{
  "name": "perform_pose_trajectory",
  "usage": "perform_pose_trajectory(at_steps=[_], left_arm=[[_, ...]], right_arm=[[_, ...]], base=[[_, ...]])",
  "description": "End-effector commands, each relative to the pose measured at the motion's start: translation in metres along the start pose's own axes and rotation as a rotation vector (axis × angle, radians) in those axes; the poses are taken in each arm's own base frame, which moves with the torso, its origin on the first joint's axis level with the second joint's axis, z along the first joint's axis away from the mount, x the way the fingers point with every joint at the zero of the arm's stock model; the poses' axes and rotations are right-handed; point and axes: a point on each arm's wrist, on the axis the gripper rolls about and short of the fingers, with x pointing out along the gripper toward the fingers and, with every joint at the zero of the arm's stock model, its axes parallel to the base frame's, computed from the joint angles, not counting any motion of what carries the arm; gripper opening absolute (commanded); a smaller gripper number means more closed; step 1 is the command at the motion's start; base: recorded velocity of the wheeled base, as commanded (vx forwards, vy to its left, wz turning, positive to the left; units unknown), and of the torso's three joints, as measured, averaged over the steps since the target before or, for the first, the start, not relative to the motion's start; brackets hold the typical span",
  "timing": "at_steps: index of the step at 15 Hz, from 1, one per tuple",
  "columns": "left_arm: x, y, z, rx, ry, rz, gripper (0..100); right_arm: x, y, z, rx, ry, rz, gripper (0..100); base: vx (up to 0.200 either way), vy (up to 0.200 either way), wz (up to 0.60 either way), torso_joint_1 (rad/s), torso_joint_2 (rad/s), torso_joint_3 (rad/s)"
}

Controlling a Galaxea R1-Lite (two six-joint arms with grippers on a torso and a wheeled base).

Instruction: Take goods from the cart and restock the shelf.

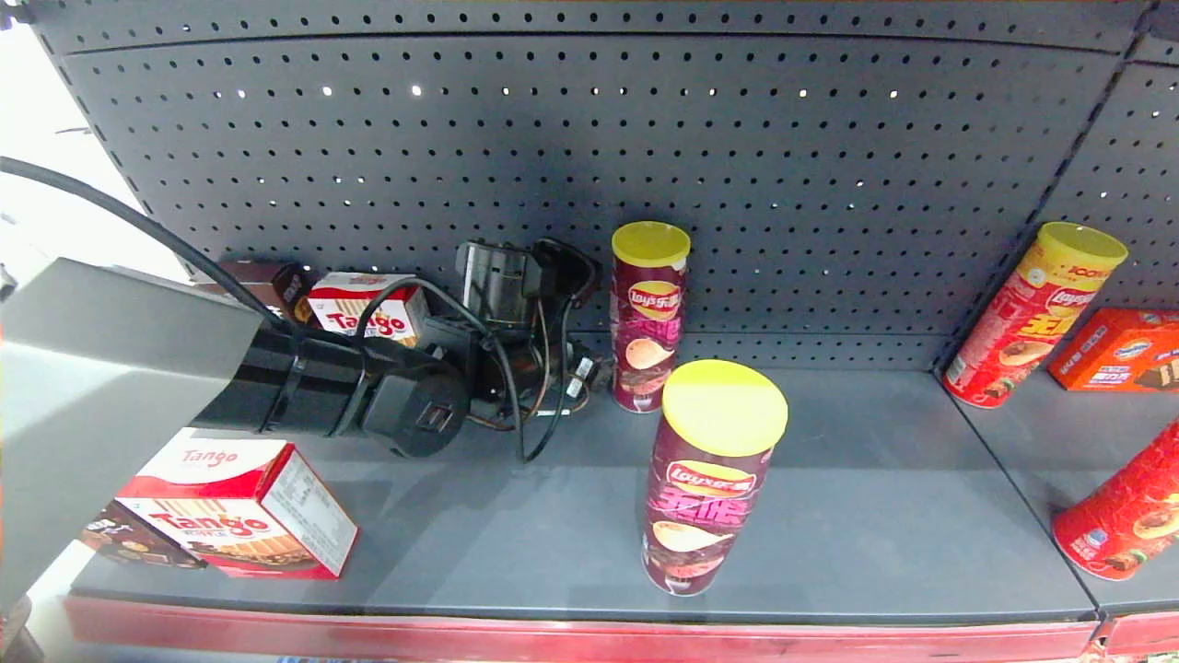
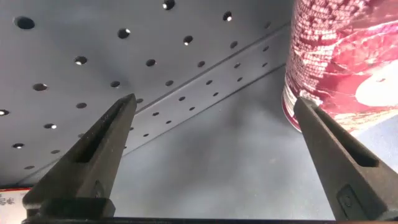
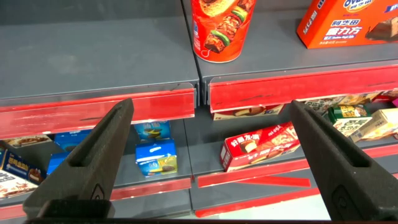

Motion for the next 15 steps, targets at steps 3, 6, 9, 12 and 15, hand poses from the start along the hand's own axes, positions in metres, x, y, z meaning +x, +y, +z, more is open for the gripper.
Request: perform_pose_trajectory(at_steps=[3,6,9,12,15], left_arm=[[-0.035,0.011,0.026,-0.03,-0.072,0.015,100],[-0.079,0.02,0.043,-0.069,-0.197,0.03,100],[-0.126,0.029,0.05,-0.113,-0.357,0.068,100],[-0.196,0.038,0.02,-0.123,-0.413,0.077,100],[-0.282,0.049,-0.011,-0.152,-0.521,0.053,100]], right_arm=[[0.0,0.0,0.0,0.0,0.001,0.0,100],[0.0,0.0,0.0,0.0,0.001,0.0,100],[0.0,0.0,0.0,0.0,0.001,0.0,100],[0.0,0.0,0.0,0.0,0.001,0.0,100],[0.0,0.0,0.0,0.0,0.001,0.0,100]], base=[[0.0,0.0,0.0,0.0,0.0,0.0],[0.0,0.0,0.0,0.0,0.0,0.0],[0.0,0.0,0.0,0.0,0.0,0.0],[0.0,0.0,0.0,0.0,0.0,0.0],[0.0,0.0,0.0,0.0,0.0,0.0]])
